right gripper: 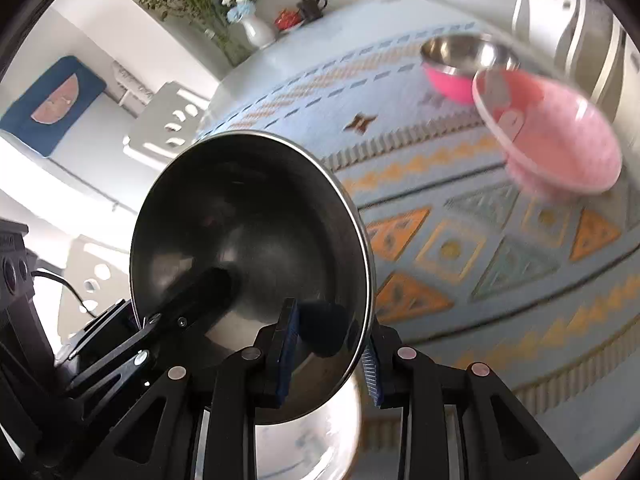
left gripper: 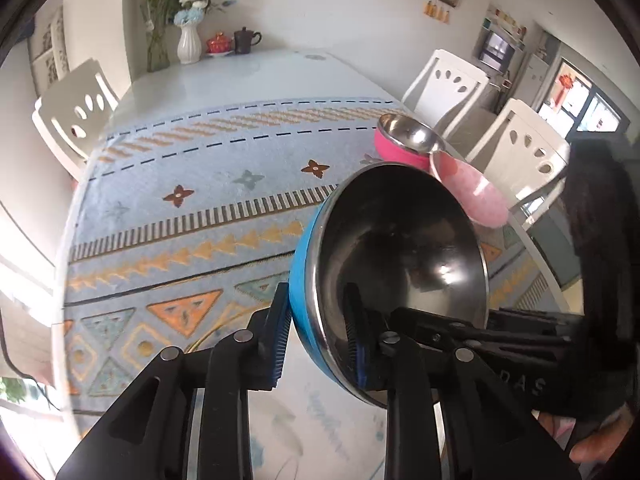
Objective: Organize plates and bowls
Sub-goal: 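Lower the steel bowl onto the plate stack and open the left gripper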
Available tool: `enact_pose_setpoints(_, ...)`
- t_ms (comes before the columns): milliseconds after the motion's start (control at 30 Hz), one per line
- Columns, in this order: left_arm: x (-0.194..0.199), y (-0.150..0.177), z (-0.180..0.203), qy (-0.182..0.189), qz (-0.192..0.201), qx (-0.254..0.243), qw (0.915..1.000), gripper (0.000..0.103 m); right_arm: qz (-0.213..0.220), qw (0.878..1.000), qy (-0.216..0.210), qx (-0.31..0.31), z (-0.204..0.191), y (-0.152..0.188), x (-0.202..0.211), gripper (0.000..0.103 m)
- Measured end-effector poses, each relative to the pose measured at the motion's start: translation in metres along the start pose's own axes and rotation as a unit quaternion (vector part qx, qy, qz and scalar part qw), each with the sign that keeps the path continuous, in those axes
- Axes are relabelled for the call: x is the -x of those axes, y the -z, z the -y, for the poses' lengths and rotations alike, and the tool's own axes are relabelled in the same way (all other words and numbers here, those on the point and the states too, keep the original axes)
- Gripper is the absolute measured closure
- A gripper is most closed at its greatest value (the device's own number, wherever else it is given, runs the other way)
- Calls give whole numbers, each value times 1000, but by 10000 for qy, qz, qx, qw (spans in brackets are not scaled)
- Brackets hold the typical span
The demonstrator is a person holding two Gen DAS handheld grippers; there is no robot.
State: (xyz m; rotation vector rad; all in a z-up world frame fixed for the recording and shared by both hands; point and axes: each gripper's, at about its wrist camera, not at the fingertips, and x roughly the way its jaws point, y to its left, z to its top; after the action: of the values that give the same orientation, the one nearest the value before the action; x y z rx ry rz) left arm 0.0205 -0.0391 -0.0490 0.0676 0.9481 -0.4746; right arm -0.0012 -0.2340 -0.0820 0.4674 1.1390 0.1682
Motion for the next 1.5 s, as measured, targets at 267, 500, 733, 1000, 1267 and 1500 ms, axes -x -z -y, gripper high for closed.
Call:
enact_pose_setpoints(267,12,30,-21,-129,-412,285,9987,79,-620,9975,-329,76,-21,34,-8,73)
enact_pose_setpoints(500,1,41,-40,-65,-805,806,9935,79,-1001,9939,-413,184,-32,50,-25,72)
enact_pose_setpoints(733,3,50,-45,-149,-982,1027,9897,69,-1102,9923,-487,274,-33,51,-26,72)
enact_pose_setpoints(1000,15,47,-63,-495,-739,1449,9854,39,-1642,9844,-390,501,-39,51,-38,35)
enact_pose_setpoints(1267,14,41,-73,-521,-689,1730,9811,38,-1744,9814,24,807,-45,45,-32,25)
enact_pose_setpoints(1500,23,28,-100,-1044,-289,1957,9747,36,-1756,9792,78,1012,-45,41,-24,25)
